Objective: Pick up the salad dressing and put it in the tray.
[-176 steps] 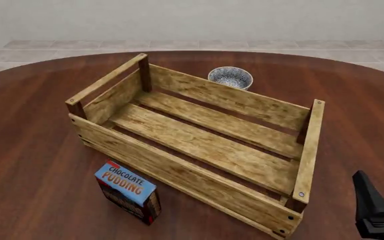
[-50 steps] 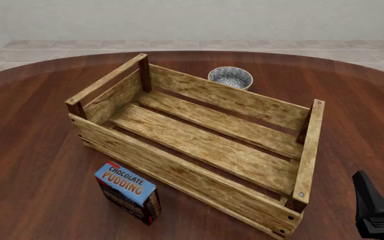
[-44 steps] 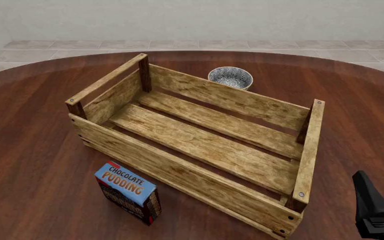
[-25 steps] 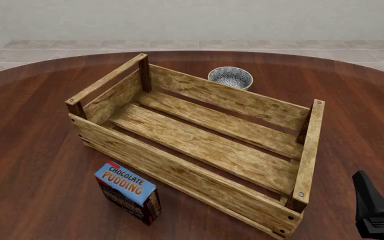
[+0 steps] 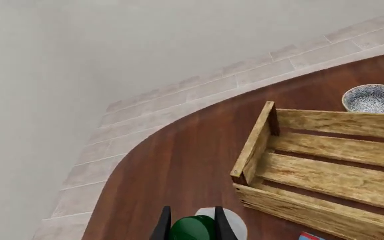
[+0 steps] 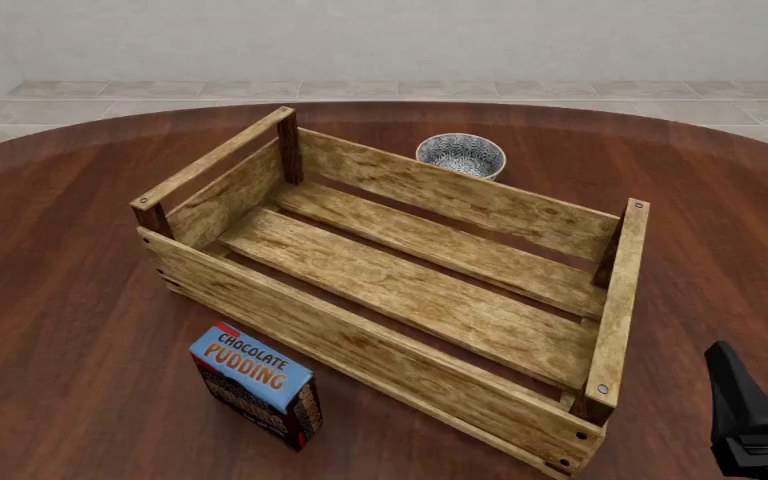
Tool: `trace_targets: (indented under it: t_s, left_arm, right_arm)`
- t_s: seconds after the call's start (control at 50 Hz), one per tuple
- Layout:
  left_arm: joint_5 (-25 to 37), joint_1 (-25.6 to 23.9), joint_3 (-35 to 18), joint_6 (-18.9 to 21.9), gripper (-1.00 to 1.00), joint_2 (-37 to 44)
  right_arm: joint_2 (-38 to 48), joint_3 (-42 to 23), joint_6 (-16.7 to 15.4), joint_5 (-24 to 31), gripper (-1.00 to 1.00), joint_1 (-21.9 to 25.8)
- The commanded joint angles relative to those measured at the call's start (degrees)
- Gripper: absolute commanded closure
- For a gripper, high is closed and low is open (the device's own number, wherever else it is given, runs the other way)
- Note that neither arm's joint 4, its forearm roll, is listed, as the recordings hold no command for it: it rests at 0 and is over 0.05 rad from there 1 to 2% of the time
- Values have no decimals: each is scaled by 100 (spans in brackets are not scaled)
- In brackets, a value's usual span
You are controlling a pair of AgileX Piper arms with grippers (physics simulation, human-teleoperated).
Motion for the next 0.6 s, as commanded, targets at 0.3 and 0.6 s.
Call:
trace_targets:
  t_s: [0.3,0.6]
  left_arm:
    - [-367,-1507,-489,366,100,768]
    - [-883,-2239,-357,561,100,1367]
  right_arm:
    - [1,0,-1,0,-100,0]
    - [0,0,-1,0,-100,0]
